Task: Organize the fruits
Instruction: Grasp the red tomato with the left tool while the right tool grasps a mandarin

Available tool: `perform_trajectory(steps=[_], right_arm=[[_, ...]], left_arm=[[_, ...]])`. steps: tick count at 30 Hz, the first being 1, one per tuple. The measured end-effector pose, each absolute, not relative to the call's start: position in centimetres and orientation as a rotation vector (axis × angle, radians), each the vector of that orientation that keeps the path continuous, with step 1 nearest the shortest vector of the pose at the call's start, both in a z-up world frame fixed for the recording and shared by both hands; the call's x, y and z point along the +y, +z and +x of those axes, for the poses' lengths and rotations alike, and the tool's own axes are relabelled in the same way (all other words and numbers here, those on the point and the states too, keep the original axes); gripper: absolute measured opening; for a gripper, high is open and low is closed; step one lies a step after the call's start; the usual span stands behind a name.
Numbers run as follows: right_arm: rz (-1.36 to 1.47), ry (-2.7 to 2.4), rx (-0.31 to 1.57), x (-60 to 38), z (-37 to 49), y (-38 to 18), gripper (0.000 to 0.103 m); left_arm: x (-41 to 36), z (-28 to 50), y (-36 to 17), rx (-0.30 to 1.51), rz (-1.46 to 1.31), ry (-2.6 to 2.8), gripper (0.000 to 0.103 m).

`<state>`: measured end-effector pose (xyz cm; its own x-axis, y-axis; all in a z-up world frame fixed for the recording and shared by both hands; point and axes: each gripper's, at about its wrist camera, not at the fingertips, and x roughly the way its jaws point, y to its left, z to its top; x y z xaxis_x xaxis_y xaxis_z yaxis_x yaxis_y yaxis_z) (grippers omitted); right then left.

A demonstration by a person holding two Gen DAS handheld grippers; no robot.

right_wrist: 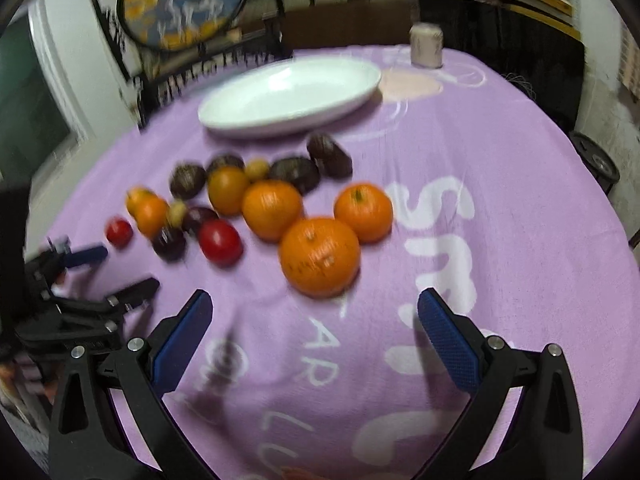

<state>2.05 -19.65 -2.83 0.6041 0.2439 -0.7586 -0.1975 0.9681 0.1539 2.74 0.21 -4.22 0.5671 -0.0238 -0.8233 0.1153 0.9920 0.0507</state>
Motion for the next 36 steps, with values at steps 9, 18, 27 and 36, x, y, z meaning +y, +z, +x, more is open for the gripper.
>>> perform_trajectory(steps=[9, 18, 27, 36], right_arm=[[-0.064, 0.264, 0.974, -21.0, 2.0, -4.0, 0.102], [-0.095, 0.323, 0.972, -21.0, 2.0, -3.7, 0.102], [0.058, 0.411, 0.934, -22.4, 2.8, -3.1, 0.102], [0.035, 0.447, 0.922, -21.7, 2.8, -2.9, 0.08]], left_arm=[[0.6, 2.9, -4.3, 0.95, 0.104, -0.141, 0.101], [3.0, 5.1, -2.5, 0.856, 0.142, -0.116, 0.097], [2.5, 4.4, -3.1, 0.866, 0.219, -0.225, 0.07], [4.0, 4.4, -2.9, 0.867, 0.113, -0.226, 0.032]])
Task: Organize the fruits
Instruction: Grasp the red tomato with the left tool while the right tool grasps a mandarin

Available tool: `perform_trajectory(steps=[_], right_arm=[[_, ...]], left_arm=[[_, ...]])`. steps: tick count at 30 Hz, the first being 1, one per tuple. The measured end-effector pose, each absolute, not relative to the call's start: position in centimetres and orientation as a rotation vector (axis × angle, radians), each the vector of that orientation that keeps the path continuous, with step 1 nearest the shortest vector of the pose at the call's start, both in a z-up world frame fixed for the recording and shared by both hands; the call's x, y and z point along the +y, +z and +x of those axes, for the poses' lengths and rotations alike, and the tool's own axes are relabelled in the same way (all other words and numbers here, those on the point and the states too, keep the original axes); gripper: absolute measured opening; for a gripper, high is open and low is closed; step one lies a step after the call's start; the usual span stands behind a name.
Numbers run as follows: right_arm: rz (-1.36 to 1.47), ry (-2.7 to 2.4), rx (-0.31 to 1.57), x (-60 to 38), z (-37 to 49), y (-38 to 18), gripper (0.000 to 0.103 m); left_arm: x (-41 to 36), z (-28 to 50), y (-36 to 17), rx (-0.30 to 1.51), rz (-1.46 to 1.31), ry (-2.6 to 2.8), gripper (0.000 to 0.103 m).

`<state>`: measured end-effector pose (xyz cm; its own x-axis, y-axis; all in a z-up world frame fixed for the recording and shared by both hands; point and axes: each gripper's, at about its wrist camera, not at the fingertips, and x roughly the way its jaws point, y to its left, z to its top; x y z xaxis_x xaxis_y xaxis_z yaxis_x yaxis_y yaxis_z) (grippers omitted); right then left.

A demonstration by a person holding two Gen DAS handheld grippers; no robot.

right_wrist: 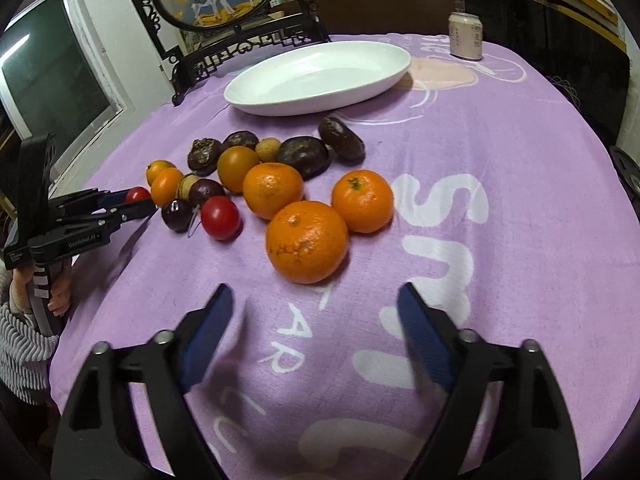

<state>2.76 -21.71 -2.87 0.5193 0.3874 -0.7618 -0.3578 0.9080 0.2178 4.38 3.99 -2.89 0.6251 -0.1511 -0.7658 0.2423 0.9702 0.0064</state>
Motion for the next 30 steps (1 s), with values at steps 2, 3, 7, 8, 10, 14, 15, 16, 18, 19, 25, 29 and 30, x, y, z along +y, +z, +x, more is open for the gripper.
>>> perform_trajectory(steps=[2, 3, 7, 8, 10, 14, 15, 16, 18, 19, 25, 29, 30], right_arm=[[0.014, 0.452, 0.92, -21.2, 2.9, -2.9, 0.078], [0.006, 0.453, 0.915, -20.9, 3.0, -2.8, 0.076], [-0.005, 0.448, 0.903, -20.0, 3.8, -2.6, 0.073], [-0.004, 0.44, 0.9, -19.9, 4.0, -2.6, 0.073], [0.005, 0.416, 0.898, -19.8, 4.6, -2.7, 0.073], [0.01, 0.403, 0.891, -19.8, 5.3, -3.1, 0.053], [0.018, 0.418, 0.89, -19.9, 5.3, -3.1, 0.045], [0.033, 0.429, 0.893, -20.1, 5.4, -3.1, 0.045], [0.064, 0.442, 0.896, -20.6, 5.3, -3.1, 0.045], [0.068, 0.444, 0.896, -20.7, 5.3, -3.1, 0.044], [0.113, 0.47, 0.83, -21.5, 4.9, -0.3, 0.044], [0.109, 0.447, 0.762, -21.1, 8.4, 3.2, 0.044], [0.111, 0.444, 0.755, -21.0, 9.3, 3.6, 0.044]], left_arm=[[4.1, 4.0, -2.9, 0.869, 0.086, -0.243, 0.032], [4.0, 3.9, -2.8, 0.869, 0.083, -0.244, 0.032], [3.5, 3.4, -2.7, 0.857, 0.097, -0.254, 0.032], [3.3, 3.3, -2.7, 0.854, 0.102, -0.259, 0.032], [3.1, 3.1, -2.5, 0.845, 0.107, -0.272, 0.032], [2.6, 2.9, -2.4, 0.836, 0.117, -0.295, 0.032], [2.5, 2.8, -2.3, 0.834, 0.118, -0.298, 0.032], [2.4, 2.7, -2.2, 0.83, 0.115, -0.301, 0.032], [2.4, 2.6, -1.6, 0.819, 0.096, -0.312, 0.032], [2.4, 2.6, -1.3, 0.814, 0.084, -0.318, 0.032], [2.0, 4.9, 1.7, 0.781, 0.073, -0.314, 0.032], [1.1, 9.6, 4.1, 0.749, 0.061, -0.296, 0.032], [1.0, 10.7, 4.3, 0.747, 0.054, -0.291, 0.032]])
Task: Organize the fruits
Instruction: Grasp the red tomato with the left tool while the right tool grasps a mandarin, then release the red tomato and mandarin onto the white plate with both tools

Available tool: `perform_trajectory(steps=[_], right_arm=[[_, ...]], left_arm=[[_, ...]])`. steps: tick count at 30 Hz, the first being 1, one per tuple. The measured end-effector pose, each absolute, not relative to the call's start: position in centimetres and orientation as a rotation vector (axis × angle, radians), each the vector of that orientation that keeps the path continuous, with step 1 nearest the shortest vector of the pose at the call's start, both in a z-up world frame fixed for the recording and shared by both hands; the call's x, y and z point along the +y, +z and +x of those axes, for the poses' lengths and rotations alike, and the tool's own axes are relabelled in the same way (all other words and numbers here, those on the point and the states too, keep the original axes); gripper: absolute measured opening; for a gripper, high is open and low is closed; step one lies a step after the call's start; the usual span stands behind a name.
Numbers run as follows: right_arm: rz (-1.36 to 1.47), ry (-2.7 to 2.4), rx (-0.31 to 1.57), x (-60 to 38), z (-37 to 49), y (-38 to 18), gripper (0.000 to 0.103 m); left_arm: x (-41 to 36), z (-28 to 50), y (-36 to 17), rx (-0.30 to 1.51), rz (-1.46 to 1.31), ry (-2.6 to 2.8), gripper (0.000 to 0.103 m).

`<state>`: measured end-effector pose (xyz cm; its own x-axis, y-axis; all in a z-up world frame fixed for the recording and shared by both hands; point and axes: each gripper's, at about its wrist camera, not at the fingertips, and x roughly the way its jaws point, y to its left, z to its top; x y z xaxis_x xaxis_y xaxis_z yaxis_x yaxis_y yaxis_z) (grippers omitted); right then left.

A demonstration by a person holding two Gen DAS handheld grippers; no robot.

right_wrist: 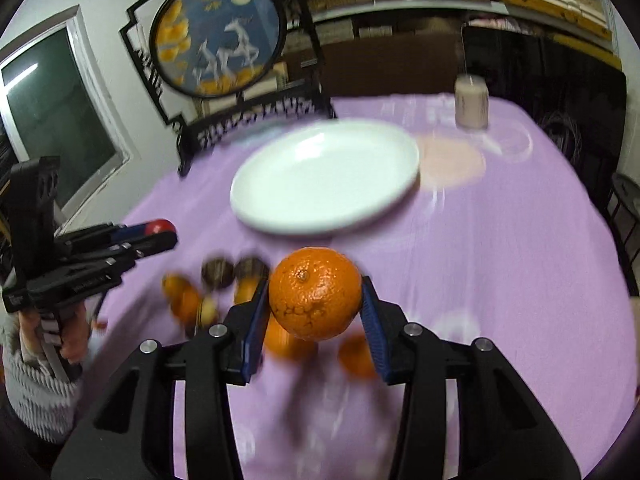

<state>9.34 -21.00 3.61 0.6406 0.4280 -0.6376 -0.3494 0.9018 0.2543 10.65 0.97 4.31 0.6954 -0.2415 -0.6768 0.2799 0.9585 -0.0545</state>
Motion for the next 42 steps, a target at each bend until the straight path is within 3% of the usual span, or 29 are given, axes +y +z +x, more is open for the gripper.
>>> perform_trajectory(steps=[12, 14, 17, 19, 20, 25, 30, 38, 39, 40, 42], right_arm=[[0.138, 0.396, 0.844, -17.8, 22.4, 1.1, 0.045], [0.113, 0.385, 0.876, -17.5, 22.8, 0.1, 0.045], [0.068, 0.367, 0.89, -17.1, 23.1, -0.6, 0.048], [0.058, 0.352, 0.854, -17.4, 22.7, -0.2, 0.063], [0.061, 0.347, 0.842, -17.5, 22.6, 0.1, 0.065], [0.109, 0.366, 0.758, -18.7, 21.1, 2.4, 0.065], [0.143, 0.395, 0.727, -19.5, 18.2, 3.9, 0.065], [0.163, 0.404, 0.718, -20.4, 12.3, 3.0, 0.065], [0.165, 0.4, 0.716, -20.7, 11.6, 2.7, 0.065], [0.167, 0.389, 0.713, -21.2, 10.7, 2.4, 0.065], [0.175, 0.372, 0.709, -22.0, 9.5, 1.9, 0.065]], left_arm=[[-0.4, 22.9, 1.4, 0.841, -0.026, -0.241, 0.034], [-0.8, 23.3, 0.9, 0.84, -0.025, -0.243, 0.046], [-1.2, 23.4, 0.5, 0.843, -0.025, -0.254, 0.048], [-0.9, 23.2, 0.7, 0.834, -0.035, -0.253, 0.054], [-0.8, 23.1, 0.9, 0.827, -0.039, -0.248, 0.056], [0.3, 21.6, 2.2, 0.803, -0.066, -0.237, 0.056], [1.8, 18.5, 2.8, 0.772, -0.066, -0.198, 0.065], [5.2, 12.2, 1.2, 0.789, -0.099, -0.133, 0.068], [5.4, 11.6, 1.0, 0.789, -0.101, -0.13, 0.071], [5.7, 10.6, 0.8, 0.79, -0.094, -0.122, 0.081], [5.8, 9.1, 0.3, 0.782, -0.067, -0.105, 0.083]])
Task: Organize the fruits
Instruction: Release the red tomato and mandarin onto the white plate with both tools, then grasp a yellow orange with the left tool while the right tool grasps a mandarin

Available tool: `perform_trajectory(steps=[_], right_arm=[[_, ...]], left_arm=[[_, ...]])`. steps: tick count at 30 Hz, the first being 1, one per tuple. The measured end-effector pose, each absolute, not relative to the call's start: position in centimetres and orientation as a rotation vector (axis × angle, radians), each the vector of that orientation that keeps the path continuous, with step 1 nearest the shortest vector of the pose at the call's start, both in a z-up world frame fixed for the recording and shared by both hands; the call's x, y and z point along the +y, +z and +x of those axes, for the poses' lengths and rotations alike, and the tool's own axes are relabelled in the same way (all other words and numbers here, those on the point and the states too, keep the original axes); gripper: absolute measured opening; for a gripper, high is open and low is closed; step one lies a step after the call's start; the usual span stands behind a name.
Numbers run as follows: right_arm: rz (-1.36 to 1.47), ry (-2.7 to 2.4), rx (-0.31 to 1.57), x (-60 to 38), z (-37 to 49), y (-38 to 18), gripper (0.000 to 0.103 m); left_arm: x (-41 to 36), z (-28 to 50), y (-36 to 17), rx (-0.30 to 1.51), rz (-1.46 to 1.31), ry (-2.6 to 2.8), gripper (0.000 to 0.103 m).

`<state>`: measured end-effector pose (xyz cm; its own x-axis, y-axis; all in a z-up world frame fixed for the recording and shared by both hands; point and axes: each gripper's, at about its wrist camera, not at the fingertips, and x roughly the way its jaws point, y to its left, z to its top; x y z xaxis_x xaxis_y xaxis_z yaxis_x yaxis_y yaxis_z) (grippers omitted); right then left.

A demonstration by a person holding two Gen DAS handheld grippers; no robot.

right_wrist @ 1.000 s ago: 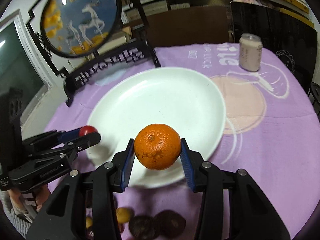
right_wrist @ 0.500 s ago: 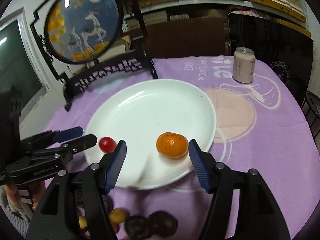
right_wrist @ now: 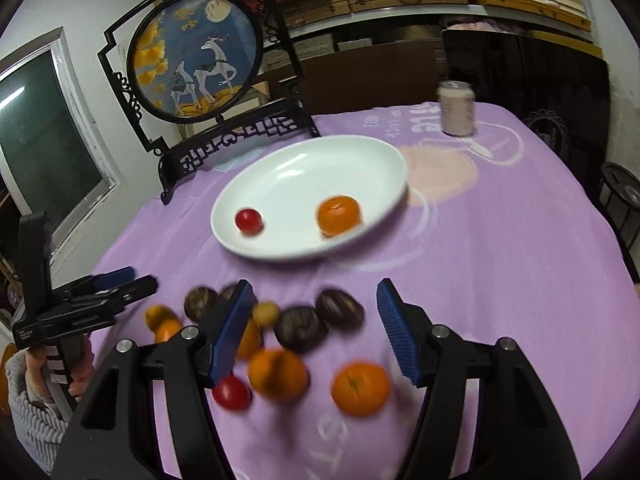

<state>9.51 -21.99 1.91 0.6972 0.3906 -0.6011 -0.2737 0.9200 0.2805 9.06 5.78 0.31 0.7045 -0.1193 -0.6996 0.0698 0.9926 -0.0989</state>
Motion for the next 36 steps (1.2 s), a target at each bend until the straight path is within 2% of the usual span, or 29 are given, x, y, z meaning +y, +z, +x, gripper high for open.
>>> perform_trajectory(steps=[3, 7, 15, 20, 24, 25, 27, 29, 30, 31, 36], right_arm=[[0.197, 0.356, 0.712, -23.1, 7.9, 1.2, 0.065], [0.233, 0.345, 0.705, -24.1, 6.8, 0.9, 0.072], [0.232, 0.346, 0.706, -24.1, 7.0, 0.9, 0.073], [0.236, 0.349, 0.702, -24.2, 6.9, 0.9, 0.073], [0.219, 0.35, 0.71, -24.0, 6.9, 0.7, 0.072], [0.212, 0.348, 0.715, -23.9, 6.9, 0.6, 0.072], [0.207, 0.349, 0.718, -23.9, 6.9, 0.6, 0.073], [0.206, 0.349, 0.721, -23.8, 6.9, 0.5, 0.072], [0.205, 0.349, 0.725, -23.8, 6.9, 0.5, 0.072], [0.205, 0.351, 0.727, -23.8, 6.9, 0.4, 0.072], [0.18, 0.358, 0.749, -23.2, 7.0, 0.1, 0.072]], left_arm=[[5.7, 7.1, -0.5, 0.797, -0.04, -0.123, 0.083], [4.5, 6.0, -1.2, 0.793, 0.017, -0.147, 0.085], [7.0, 7.2, -1.3, 0.803, -0.021, -0.058, 0.089], [9.6, 6.9, -0.5, 0.765, -0.109, 0.01, 0.085], [6.6, 6.7, -1.0, 0.772, 0.02, -0.047, 0.085], [6.1, 6.8, -1.3, 0.776, 0.046, -0.054, 0.083], [5.7, 7.1, -1.7, 0.795, 0.057, -0.072, 0.074], [5.9, 7.4, -2.2, 0.826, 0.034, -0.092, 0.05], [6.0, 7.6, -2.4, 0.84, 0.017, -0.111, 0.045], [6.0, 7.7, -2.6, 0.849, 0.008, -0.123, 0.042], [5.3, 8.0, -2.7, 0.833, 0.045, -0.128, 0.042]])
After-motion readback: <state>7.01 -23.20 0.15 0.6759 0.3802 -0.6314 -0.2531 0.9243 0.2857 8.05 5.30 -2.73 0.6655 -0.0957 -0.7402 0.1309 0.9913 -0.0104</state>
